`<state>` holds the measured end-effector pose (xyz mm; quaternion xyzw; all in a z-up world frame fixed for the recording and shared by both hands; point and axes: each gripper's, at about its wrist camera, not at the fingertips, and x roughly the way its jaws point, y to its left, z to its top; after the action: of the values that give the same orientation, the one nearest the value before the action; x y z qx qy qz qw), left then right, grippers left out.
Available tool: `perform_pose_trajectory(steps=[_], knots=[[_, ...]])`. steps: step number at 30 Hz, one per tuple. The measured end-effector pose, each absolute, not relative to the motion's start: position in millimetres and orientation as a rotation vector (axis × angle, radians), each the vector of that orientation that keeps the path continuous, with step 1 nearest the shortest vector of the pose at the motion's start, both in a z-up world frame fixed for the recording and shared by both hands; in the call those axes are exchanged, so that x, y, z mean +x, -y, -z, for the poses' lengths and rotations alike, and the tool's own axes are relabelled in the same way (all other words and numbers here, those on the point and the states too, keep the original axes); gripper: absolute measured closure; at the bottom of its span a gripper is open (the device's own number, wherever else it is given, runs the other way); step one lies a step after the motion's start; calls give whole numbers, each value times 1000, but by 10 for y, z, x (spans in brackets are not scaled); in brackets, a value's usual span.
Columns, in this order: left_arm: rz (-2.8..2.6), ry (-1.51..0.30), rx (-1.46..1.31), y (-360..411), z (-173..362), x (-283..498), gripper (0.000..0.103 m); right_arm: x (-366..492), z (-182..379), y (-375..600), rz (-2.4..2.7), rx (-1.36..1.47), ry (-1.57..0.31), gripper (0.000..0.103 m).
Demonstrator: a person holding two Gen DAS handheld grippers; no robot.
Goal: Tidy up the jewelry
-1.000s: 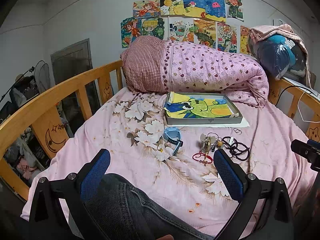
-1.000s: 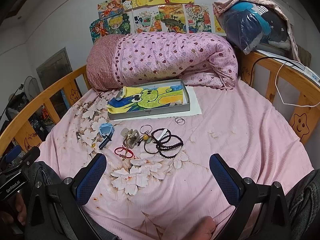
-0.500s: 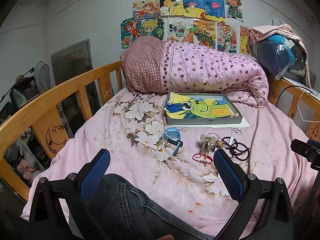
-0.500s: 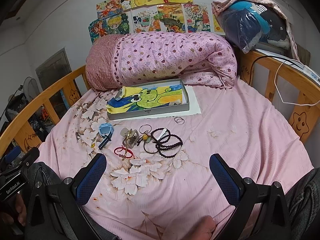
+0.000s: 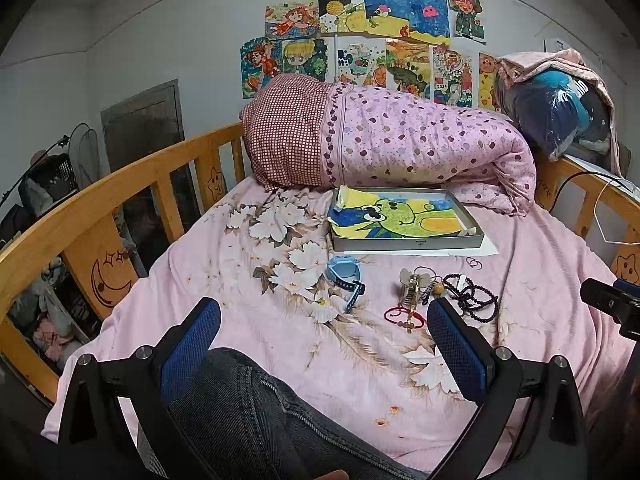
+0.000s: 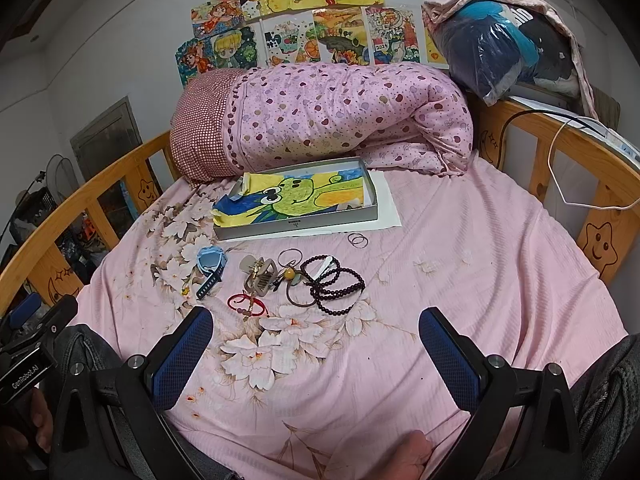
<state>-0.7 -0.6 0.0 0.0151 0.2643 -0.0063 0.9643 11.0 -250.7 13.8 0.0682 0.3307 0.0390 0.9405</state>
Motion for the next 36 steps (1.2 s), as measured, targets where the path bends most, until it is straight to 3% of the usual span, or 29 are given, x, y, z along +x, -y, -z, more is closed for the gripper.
perform_pose_trajectory(steps=[36], knots=[[15, -542, 31, 13, -55, -33, 2, 119, -126, 2514, -78, 147, -685, 0]])
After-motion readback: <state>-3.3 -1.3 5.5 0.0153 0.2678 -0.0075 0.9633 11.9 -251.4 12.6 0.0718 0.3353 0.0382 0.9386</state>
